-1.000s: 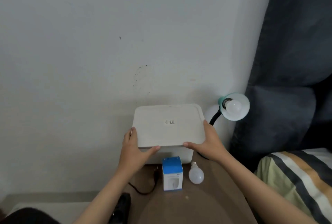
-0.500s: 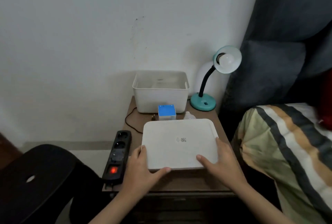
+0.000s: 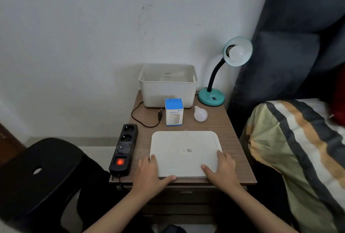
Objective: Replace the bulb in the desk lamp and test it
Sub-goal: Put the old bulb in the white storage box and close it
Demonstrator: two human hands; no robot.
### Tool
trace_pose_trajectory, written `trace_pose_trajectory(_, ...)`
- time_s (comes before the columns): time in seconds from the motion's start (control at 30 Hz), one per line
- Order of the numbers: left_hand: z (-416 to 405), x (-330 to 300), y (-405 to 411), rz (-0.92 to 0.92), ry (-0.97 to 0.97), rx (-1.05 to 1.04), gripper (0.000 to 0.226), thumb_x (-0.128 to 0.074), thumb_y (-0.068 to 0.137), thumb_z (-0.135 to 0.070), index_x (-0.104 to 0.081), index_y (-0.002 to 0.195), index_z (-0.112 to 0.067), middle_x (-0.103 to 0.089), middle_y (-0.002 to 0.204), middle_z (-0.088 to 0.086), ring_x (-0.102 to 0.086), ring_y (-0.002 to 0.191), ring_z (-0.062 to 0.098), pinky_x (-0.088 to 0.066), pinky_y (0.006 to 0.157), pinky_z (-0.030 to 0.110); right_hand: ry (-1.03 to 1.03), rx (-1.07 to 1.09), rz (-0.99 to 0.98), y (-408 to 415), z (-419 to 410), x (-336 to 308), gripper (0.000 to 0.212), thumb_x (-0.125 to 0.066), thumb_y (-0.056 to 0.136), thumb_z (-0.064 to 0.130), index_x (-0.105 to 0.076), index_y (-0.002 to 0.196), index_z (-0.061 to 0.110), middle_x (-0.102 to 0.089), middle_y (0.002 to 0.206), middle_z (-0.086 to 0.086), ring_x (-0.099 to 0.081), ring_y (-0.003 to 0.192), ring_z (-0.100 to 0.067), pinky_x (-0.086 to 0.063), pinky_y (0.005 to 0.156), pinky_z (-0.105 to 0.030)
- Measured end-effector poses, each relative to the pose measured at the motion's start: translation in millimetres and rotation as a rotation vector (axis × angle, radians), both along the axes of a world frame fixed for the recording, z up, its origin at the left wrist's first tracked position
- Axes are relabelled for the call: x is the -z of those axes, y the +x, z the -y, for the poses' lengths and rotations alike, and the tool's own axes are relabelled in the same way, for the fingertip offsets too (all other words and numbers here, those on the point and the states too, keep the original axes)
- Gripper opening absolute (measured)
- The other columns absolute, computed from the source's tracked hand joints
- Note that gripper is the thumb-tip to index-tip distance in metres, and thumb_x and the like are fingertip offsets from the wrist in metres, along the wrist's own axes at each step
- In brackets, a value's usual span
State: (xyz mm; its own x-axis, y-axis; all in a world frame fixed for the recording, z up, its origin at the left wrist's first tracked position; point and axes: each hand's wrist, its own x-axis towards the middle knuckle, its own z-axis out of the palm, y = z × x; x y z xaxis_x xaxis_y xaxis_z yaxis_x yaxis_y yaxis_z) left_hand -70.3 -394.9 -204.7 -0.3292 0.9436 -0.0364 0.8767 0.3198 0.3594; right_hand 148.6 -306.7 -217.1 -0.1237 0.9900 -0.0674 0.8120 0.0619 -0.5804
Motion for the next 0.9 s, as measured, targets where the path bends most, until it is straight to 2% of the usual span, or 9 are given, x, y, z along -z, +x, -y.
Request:
trace_pose_trajectory(0.13,-8.8,-2.0,-2.9,0.02,0.018,0.002,0.088,-0.056,0.066,-0.075,-0.04,0.126,-0.013,-0.044,0.125,0.005,-0.038,0.117,0.022,-0.04,0.094,0.032,0.005,0.033,0.036,-3.6,-9.5,-2.6,0.075,-0.063,0.077,0.049,-0.034,0.134,0.009,-0.032,0.141,-0.016,-0.029,0.127,-0.035,-0.03,0.108,-0.044)
trace_pose_trajectory(0.27,-35.1,-18.5,-18.3,0.103,0.172,-0.033,0.083,-0.059,0.066,-0.072,-0.042,0.127,-0.018,-0.044,0.123,0.005,-0.04,0.118,0.024,-0.043,0.093,0.036,0.101,0.101,-0.052,-15.4,-36.5,-22.7,0.065,-0.065,0.079,0.044,-0.042,0.13,0.009,-0.039,0.136,-0.013,-0.033,0.125,-0.031,-0.036,0.103,-0.043)
trace_pose_trajectory(0.37,-68.7,-41.0,-31.8,0.191,0.278,-0.052,0.088,-0.063,0.071,-0.064,-0.035,0.137,-0.011,-0.035,0.139,0.009,-0.032,0.132,0.027,-0.038,0.102,0.039,0.154,0.082,-0.162,-32.4,-65.1,-42.0,0.063,-0.066,0.081,0.038,-0.042,0.133,0.011,-0.042,0.135,-0.01,-0.037,0.128,-0.027,-0.037,0.101,-0.038)
trace_pose_trajectory(0.43,-96.4,-56.9,-42.3,0.241,0.353,-0.072,0.088,-0.065,0.073,-0.058,-0.032,0.139,-0.011,-0.03,0.144,0.011,-0.027,0.137,0.026,-0.034,0.106,0.039,0.165,0.047,-0.23,-45.7,-86.4,-54.9,0.059,-0.066,0.082,0.03,-0.042,0.133,0.012,-0.047,0.131,-0.009,-0.043,0.125,-0.024,-0.038,0.096,-0.031)
trace_pose_trajectory(0.53,-138.7,-74.3,-58.4,0.265,0.442,-0.088,0.079,-0.066,0.072,-0.056,-0.034,0.134,-0.019,-0.036,0.138,0.011,-0.031,0.131,0.025,-0.037,0.102,0.038,0.134,0.001,-0.202,-62.6,-118.3,-60.9,0.054,-0.062,0.081,0.025,-0.043,0.13,0.015,-0.053,0.125,-0.008,-0.046,0.119,-0.025,-0.041,0.087,-0.033)
trace_pose_trajectory(0.63,-174.2,-86.7,-71.1,0.257,0.464,-0.151,0.09,-0.069,0.073,-0.052,-0.021,0.139,-0.015,-0.032,0.137,0.012,-0.032,0.13,0.028,-0.037,0.102,0.04,0.035,0.02,-0.104,-74.2,-142.3,-52.4,0.064,-0.065,0.08,0.037,-0.036,0.135,0.024,-0.044,0.126,-0.009,-0.055,0.109,-0.029,-0.045,0.081,-0.035)
trace_pose_trajectory(0.73,-204.8,-92.6,-84.5,0.238,0.468,-0.19,0.097,-0.066,0.077,-0.052,-0.012,0.144,-0.008,-0.024,0.143,0.016,-0.024,0.135,0.033,-0.031,0.107,0.043,0.003,0.035,-0.017,-83.5,-159.8,-39.2,0.068,-0.064,0.079,0.046,-0.033,0.137,0.026,-0.043,0.125,-0.012,-0.058,0.104,-0.031,-0.049,0.079,-0.038)
trace_pose_trajectory(0.8,-222.7,-92.8,-93.6,0.23,0.436,-0.214,0.1,-0.063,0.078,-0.054,-0.008,0.145,-0.005,-0.015,0.149,0.02,-0.015,0.14,0.036,-0.025,0.112,0.045,0.007,0.075,-0.041,-87.1,-169.4,-32.2,0.064,-0.064,0.08,0.044,-0.038,0.133,0.022,-0.045,0.125,-0.012,-0.058,0.105,-0.032,-0.048,0.08,-0.038)
trace_pose_trajectory(0.9,-243.7,-92.0,-102.4,0.262,0.407,-0.249,0.102,-0.06,0.079,-0.057,-0.005,0.145,-0.001,-0.011,0.152,0.021,-0.012,0.141,0.037,-0.023,0.113,0.047,0.066,0.119,-0.133,-85.0,-177.3,-27.0,0.051,-0.065,0.079,0.036,-0.048,0.123,0.016,-0.054,0.117,-0.012,-0.056,0.105,-0.029,-0.048,0.082,-0.037)
